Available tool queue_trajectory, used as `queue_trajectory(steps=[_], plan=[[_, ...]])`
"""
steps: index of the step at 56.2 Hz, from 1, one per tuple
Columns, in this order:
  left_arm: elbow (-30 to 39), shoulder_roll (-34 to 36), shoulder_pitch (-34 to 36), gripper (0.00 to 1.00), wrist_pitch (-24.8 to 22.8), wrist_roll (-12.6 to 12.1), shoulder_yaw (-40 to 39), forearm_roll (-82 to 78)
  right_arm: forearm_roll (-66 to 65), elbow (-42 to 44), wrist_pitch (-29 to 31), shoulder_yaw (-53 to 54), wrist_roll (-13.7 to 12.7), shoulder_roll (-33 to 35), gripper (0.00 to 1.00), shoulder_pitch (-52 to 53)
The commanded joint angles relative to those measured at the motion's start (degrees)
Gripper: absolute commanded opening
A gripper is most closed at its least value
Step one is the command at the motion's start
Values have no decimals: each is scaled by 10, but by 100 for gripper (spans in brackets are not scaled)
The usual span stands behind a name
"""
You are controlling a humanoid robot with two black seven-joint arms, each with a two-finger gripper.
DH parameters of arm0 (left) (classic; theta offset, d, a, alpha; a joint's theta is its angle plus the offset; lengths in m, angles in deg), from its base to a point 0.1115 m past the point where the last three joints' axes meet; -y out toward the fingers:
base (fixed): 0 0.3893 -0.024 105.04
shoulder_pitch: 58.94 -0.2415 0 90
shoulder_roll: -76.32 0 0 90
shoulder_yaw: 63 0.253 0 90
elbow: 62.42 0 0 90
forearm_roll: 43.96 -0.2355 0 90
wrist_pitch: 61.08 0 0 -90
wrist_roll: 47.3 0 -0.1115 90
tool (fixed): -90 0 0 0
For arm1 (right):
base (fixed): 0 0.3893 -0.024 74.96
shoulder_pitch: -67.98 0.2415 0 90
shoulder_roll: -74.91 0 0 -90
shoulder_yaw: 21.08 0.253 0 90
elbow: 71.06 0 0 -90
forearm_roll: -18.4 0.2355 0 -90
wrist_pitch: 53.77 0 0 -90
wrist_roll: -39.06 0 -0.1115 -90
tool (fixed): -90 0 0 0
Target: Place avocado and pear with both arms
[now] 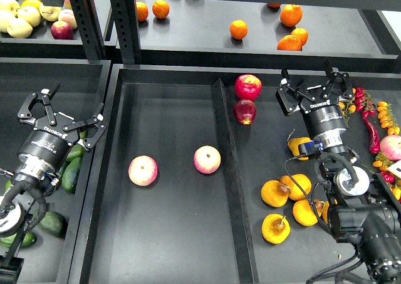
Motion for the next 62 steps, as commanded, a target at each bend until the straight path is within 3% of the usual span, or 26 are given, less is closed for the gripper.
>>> queue_trajectory(steps=[1, 30, 62], plan=[[1, 0, -10, 100, -2, 1, 0, 0, -22, -38, 0, -3, -3, 0, 100, -45], [1, 0, -49, 100, -8, -3, 40, 1, -43, -152, 0, -19, -6, 0, 100, -178], [1, 0, -86, 100, -41, -4, 47, 1, -68, -152, 0, -23, -8, 0, 100, -227]])
